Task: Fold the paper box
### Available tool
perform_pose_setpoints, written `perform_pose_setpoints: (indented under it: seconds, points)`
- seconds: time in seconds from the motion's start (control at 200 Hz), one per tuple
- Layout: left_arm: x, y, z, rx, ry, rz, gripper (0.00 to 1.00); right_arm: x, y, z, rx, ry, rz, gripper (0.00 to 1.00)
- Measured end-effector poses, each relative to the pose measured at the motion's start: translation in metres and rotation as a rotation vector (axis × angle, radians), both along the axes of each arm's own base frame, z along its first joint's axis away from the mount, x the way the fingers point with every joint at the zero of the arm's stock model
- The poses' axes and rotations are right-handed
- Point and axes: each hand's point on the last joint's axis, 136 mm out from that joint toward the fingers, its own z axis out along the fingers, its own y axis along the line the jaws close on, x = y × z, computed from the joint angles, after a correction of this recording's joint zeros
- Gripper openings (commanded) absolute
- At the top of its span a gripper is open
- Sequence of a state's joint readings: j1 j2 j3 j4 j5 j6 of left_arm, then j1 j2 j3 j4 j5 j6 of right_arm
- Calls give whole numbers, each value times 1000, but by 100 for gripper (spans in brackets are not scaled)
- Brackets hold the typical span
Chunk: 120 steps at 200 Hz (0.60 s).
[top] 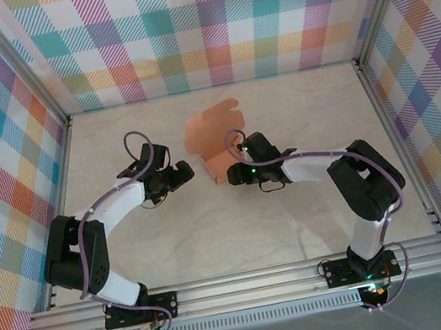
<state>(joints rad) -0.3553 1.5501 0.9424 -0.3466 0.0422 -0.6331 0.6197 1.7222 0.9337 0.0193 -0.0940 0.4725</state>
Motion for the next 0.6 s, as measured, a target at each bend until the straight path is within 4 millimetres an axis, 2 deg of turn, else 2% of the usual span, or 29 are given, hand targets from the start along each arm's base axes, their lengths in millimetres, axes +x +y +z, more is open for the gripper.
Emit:
perform_pose_setpoints:
  seconds: [0.07, 0.14, 0.205, 0.31, 0.44, 0.6]
  points:
    - [1, -5, 2, -8, -13, -7, 100, 0, -10, 17, 1, -51, 19, 59]
    - [5, -13, 6, -25, -40, -21, 100, 12, -22, 38, 19, -101, 19, 59]
    - [10, -23, 11, -53, -72, -38, 100, 33, -38, 53, 26, -136, 5, 58]
    - [19, -37, 18, -101, -119, -61, 99, 69, -59, 66, 5, -172, -5, 51]
    - [27, -51, 21, -156, -153, -77, 99, 99, -69, 62, -23, -158, 27, 45]
    - [32, -59, 19, -186, -170, -91, 99, 109, -60, 34, -31, -72, 86, 28]
